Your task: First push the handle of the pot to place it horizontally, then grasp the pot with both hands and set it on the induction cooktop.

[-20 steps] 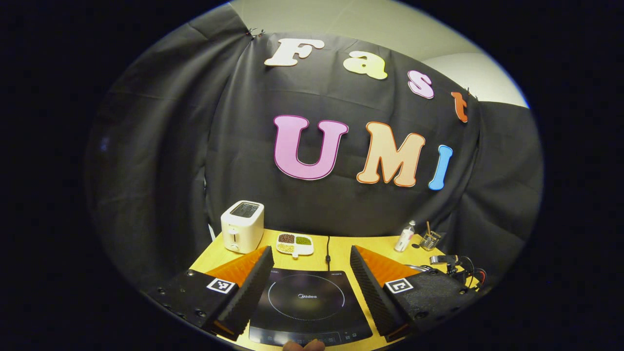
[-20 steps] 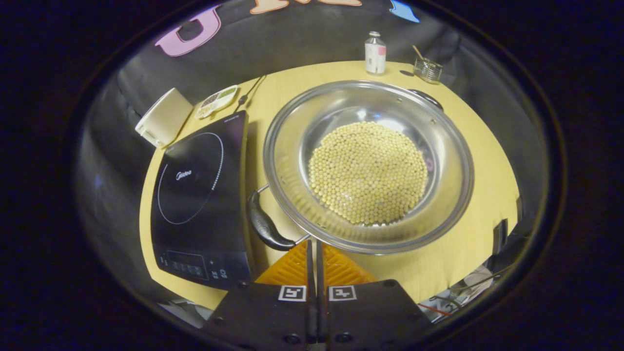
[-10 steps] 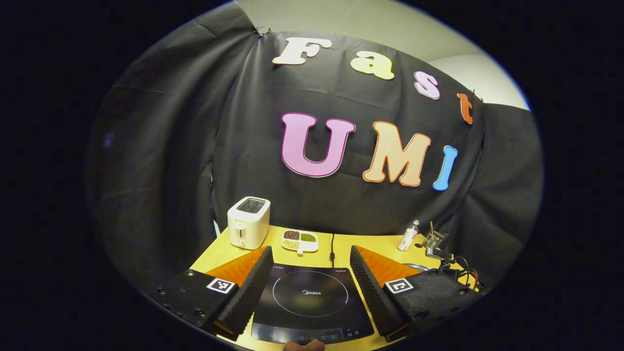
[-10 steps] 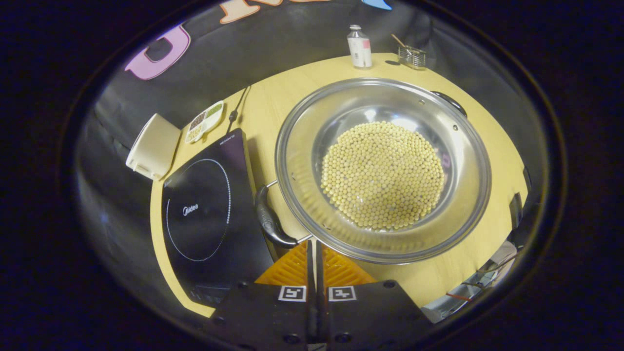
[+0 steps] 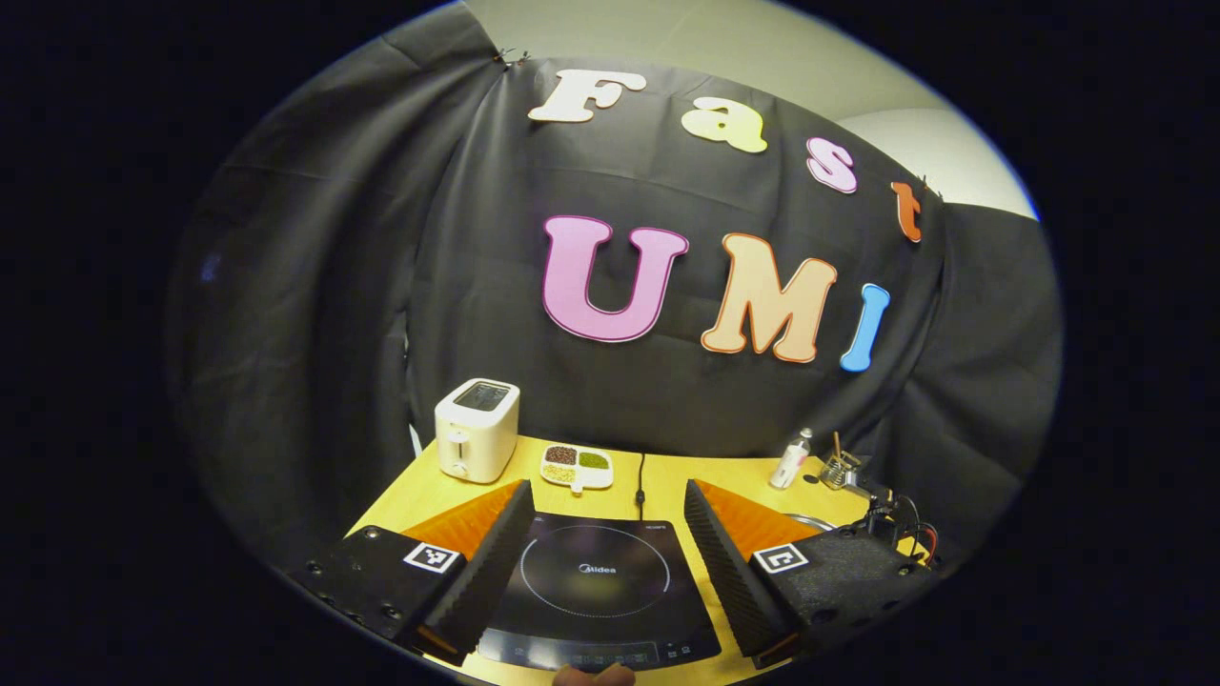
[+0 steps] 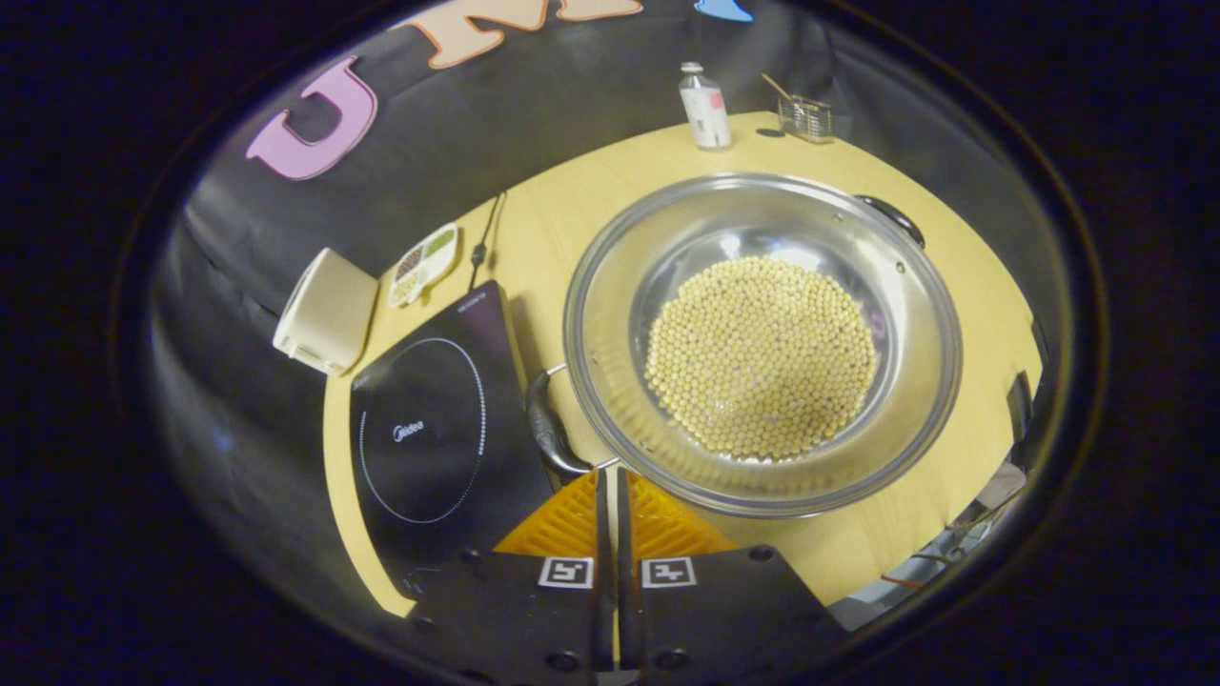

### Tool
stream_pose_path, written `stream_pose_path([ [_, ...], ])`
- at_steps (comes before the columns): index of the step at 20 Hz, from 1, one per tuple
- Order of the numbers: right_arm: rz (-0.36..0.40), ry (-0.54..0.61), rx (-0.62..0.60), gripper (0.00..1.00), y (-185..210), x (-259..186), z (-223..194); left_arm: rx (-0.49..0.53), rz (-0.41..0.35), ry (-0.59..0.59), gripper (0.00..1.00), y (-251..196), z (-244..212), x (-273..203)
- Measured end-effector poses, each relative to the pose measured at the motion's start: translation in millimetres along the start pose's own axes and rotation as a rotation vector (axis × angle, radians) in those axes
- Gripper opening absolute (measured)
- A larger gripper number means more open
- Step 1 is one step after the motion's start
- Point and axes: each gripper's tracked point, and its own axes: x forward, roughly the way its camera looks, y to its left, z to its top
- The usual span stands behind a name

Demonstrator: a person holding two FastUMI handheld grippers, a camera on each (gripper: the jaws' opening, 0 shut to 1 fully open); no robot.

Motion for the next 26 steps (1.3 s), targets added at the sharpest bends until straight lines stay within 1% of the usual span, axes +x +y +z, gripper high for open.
stream_pose_path([
  [2, 0.032, -0.047, -0.024, 0.16, -6, -13, 13, 0.002, -0.032, 0.027, 0.96, -15, -8, 4],
  [3, 0.031, -0.069, -0.04, 0.24, -15, -19, 20, 0.003, -0.049, 0.044, 0.96, -24, -14, 6],
  [4, 0.021, -0.088, -0.06, 0.29, -26, -24, 26, 0.004, -0.066, 0.062, 0.96, -33, -21, 8],
  [5, 0.008, -0.111, -0.083, 0.41, -38, -28, 33, 0.003, -0.08, 0.083, 0.96, -41, -28, 9],
  [6, -0.004, -0.13, -0.107, 0.46, -49, -33, 38, 0.002, -0.095, 0.104, 0.96, -50, -37, 11],
  [9, -0.038, -0.186, -0.203, 0.9, -80, -43, 58, -0.016, -0.128, 0.166, 0.96, -77, -58, 17],
  [10, -0.055, -0.21, -0.236, 0.92, -93, -45, 69, -0.022, -0.131, 0.183, 0.96, -86, -65, 19],
  [11, -0.067, -0.234, -0.264, 0.99, -103, -47, 80, -0.021, -0.132, 0.197, 0.96, -93, -72, 22],
  [14, -0.098, -0.288, -0.329, 0.99, -139, -48, 116, -0.001, -0.107, 0.258, 0.96, -111, -98, 35],
  [16, -0.111, -0.302, -0.375, 0.99, -162, -43, 136, 0.014, -0.069, 0.305, 0.96, -120, -116, 41],
  [18, -0.116, -0.303, -0.413, 0.99, -183, -33, 155, -0.002, -0.051, 0.341, 0.96, -132, -134, 49],
  [20, -0.1, -0.288, -0.435, 0.99, -200, -22, 169, -0.025, -0.03, 0.386, 0.96, -143, -156, 57],
  [24, -0.063, -0.24, -0.453, 0.99, -225, 10, 186, 0.006, 0.024, 0.423, 0.97, -153, -188, 89],
  [26, -0.052, -0.216, -0.451, 0.99, -234, 22, 192, 0.015, 0.061, 0.487, 0.97, -150, -212, 99],
])
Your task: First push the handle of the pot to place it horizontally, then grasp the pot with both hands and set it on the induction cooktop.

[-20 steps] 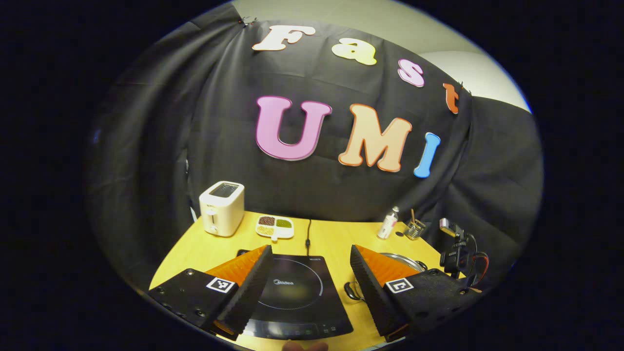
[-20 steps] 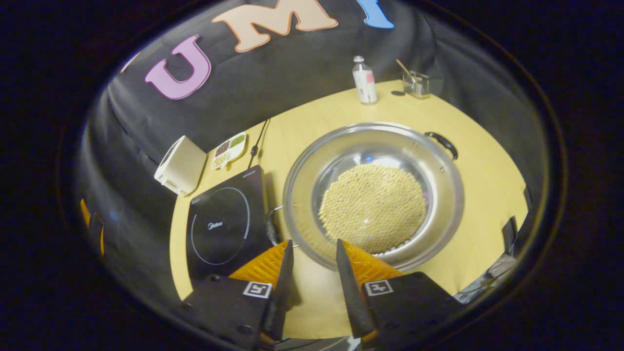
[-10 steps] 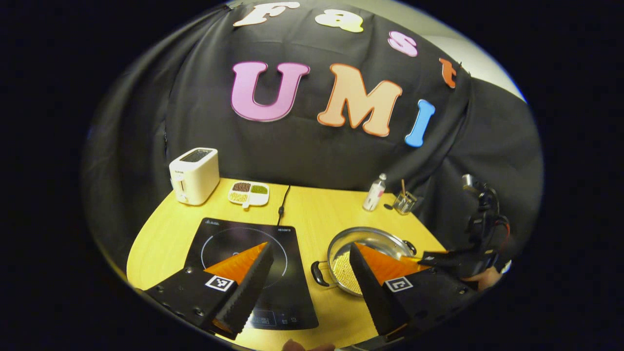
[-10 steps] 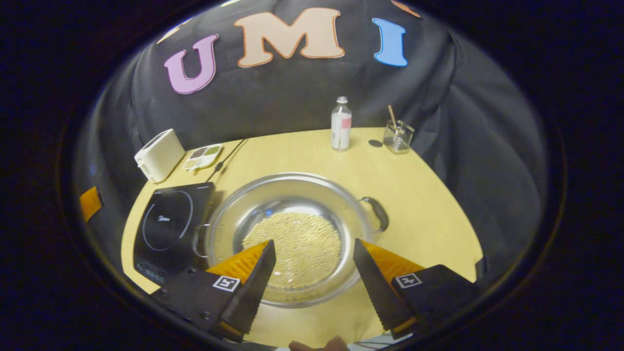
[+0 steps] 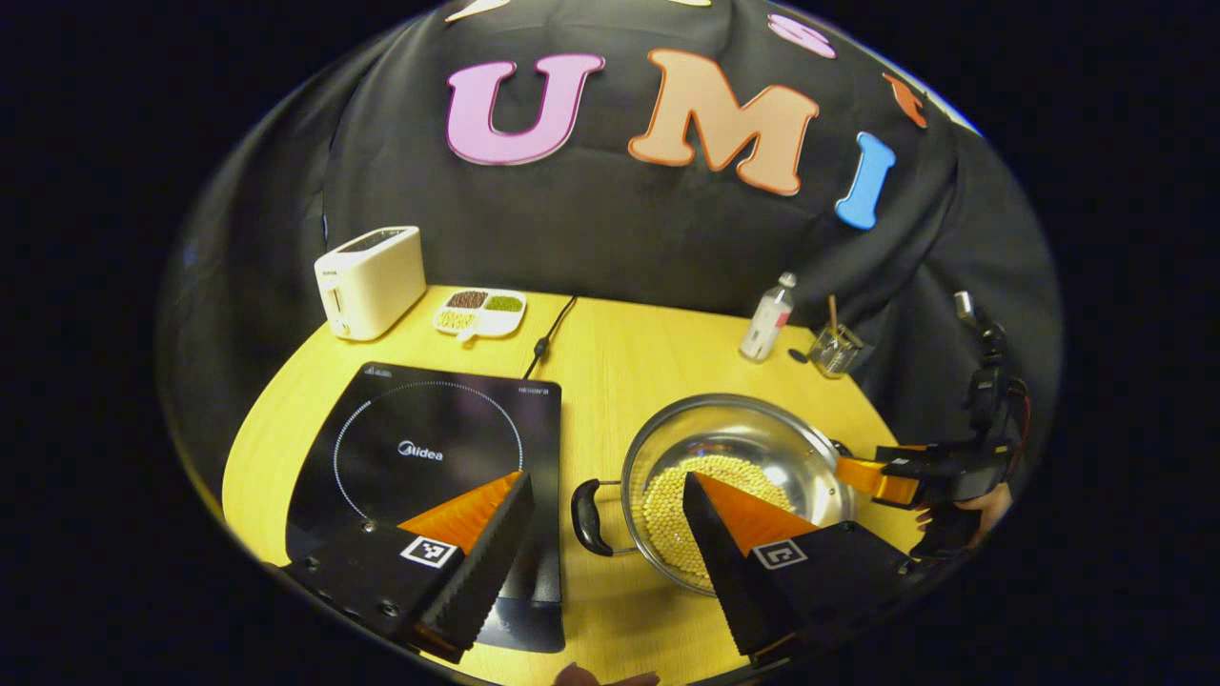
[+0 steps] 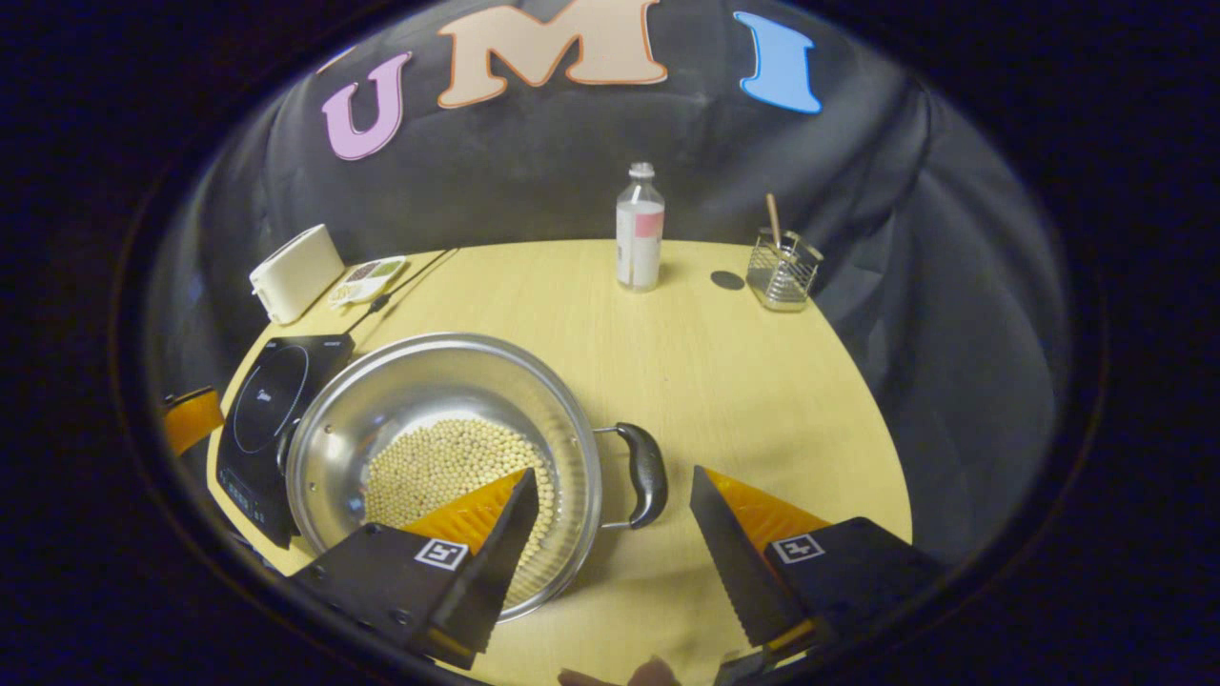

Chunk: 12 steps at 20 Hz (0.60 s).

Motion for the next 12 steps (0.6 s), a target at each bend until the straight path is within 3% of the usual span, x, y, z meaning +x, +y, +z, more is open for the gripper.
stream_pose_path([
  [8, 0.061, 0.075, -0.022, 0.99, -4, 37, -15, -0.026, 0.035, 0.164, 0.95, -11, -49, 62],
  [10, 0.064, 0.091, -0.018, 0.91, -6, 46, -18, -0.027, 0.054, 0.173, 0.96, -10, -51, 69],
  [12, 0.086, 0.119, -0.007, 0.91, -5, 51, -24, -0.015, 0.062, 0.178, 0.95, -11, -53, 73],
])
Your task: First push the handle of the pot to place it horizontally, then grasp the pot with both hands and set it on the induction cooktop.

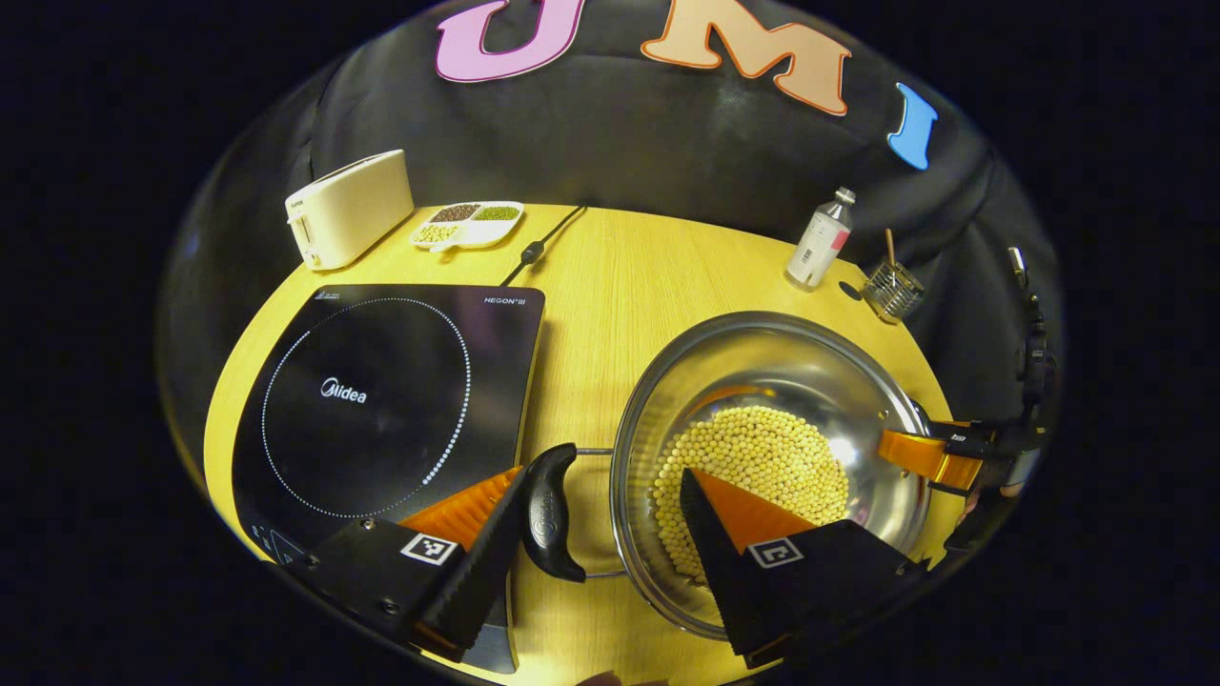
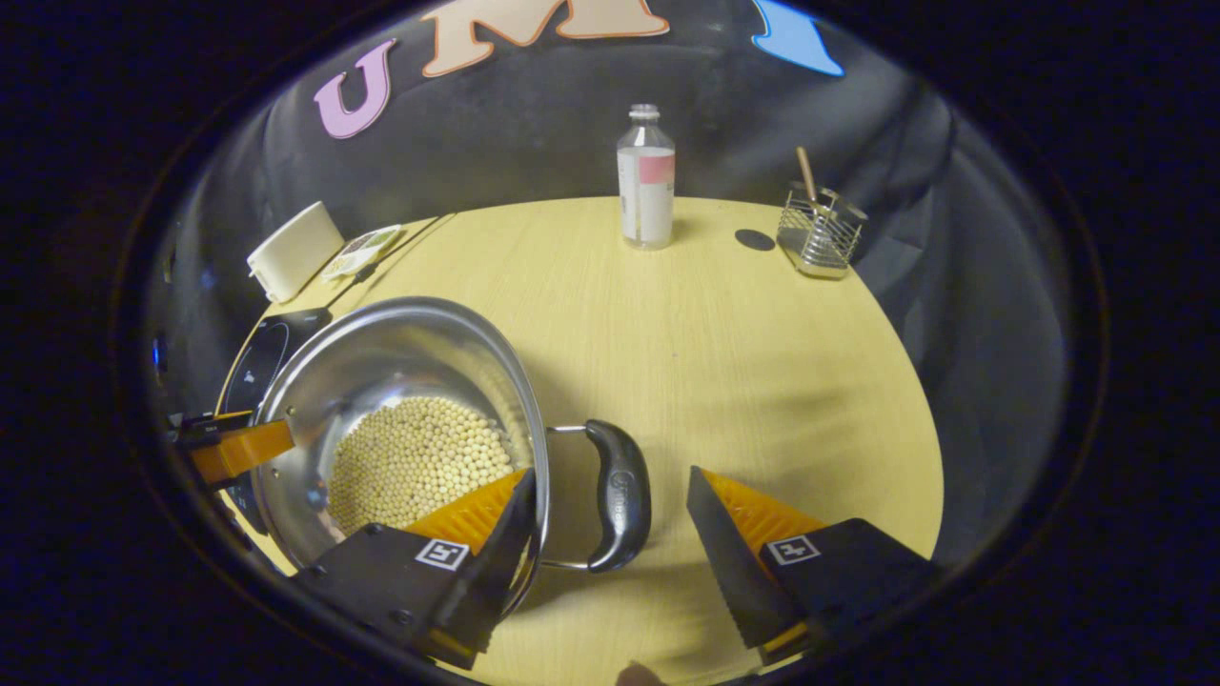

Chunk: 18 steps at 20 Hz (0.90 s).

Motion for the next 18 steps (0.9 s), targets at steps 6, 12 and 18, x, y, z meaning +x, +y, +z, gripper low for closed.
stream_pose_path([
  [6, 0.018, 0.03, 0.022, 0.65, 8, 5, -3, 0.112, 0.065, 0.021, 0.76, 10, 0, 14],
  [12, 0.05, 0.037, 0.108, 0.46, 6, -2, 0, 0.074, 0.034, 0.035, 0.62, 8, 1, 10],
  [18, 0.082, -0.004, 0.143, 0.45, 27, -30, 22, 0.091, 0.047, -0.021, 0.63, 20, 34, -27],
])
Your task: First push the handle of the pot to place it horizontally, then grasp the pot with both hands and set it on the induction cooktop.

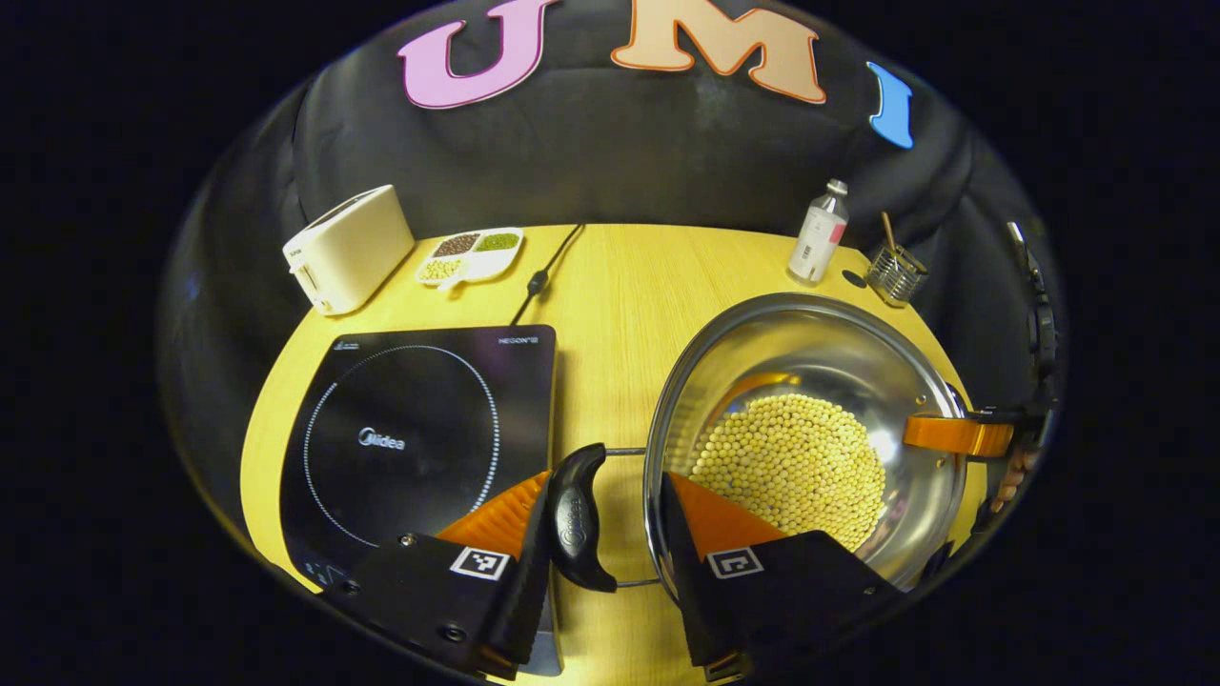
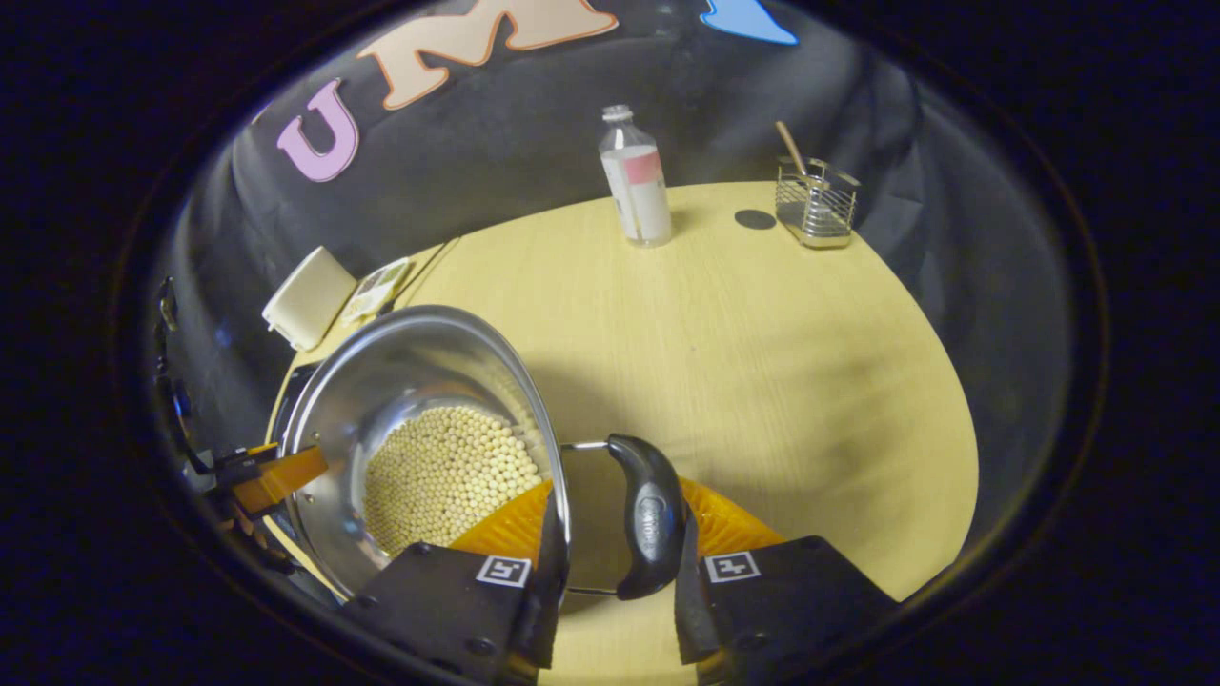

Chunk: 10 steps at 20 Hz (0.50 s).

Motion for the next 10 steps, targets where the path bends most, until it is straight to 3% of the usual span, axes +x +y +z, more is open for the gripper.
stream_pose_path([
  [8, 0.052, -0.022, -0.007, 0.46, 83, -8, 0, 0.017, 0.034, -0.04, 0.61, 75, 17, -33],
  [10, 0.05, -0.018, -0.009, 0.51, 108, -5, -3, 0.009, 0.029, -0.039, 0.61, 100, 17, -35],
])
